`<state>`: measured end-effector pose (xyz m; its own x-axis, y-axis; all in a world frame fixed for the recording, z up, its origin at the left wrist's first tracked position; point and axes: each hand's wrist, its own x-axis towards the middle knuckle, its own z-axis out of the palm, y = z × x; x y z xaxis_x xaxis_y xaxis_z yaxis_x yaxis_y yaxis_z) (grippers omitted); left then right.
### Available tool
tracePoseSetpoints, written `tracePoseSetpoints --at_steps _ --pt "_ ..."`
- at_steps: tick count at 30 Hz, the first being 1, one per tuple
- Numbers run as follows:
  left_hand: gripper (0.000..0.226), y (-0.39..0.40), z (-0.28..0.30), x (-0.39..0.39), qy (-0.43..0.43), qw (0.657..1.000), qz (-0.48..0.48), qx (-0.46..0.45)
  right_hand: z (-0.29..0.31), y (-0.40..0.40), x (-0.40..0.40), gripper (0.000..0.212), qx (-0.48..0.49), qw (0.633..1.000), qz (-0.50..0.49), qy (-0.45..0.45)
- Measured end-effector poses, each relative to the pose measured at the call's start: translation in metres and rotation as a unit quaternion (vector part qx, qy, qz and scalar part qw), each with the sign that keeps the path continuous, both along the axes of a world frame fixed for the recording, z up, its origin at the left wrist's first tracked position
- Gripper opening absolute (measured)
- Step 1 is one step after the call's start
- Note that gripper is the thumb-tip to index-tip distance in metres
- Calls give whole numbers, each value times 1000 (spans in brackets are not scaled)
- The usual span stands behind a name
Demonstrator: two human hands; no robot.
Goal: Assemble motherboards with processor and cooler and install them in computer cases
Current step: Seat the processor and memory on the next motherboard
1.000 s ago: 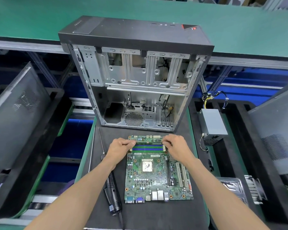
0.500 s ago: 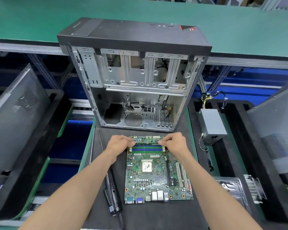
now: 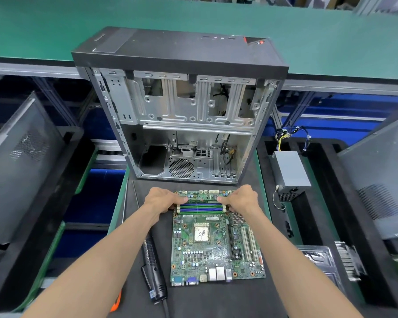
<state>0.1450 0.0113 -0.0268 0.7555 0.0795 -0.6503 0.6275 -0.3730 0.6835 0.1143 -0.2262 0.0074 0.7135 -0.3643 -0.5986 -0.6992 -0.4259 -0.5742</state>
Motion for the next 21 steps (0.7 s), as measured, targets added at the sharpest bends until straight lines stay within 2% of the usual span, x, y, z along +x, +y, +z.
tracePoseSetpoints --at_steps 4,8,12,16,21 --pt "45 -2 4 5 26 999 5 35 1 2 1 43 0 1000 -3 7" --pt "51 -5 5 7 32 997 8 64 1 2 3 43 -7 1000 -1 17" --pt "54 -4 8 9 39 997 1 65 1 2 8 57 -16 999 2 33" --pt "66 -4 7 8 34 995 -2 89 3 2 11 57 -22 999 16 44" --pt "59 -2 6 10 35 996 -1 79 -1 0 14 56 -27 999 6 46"
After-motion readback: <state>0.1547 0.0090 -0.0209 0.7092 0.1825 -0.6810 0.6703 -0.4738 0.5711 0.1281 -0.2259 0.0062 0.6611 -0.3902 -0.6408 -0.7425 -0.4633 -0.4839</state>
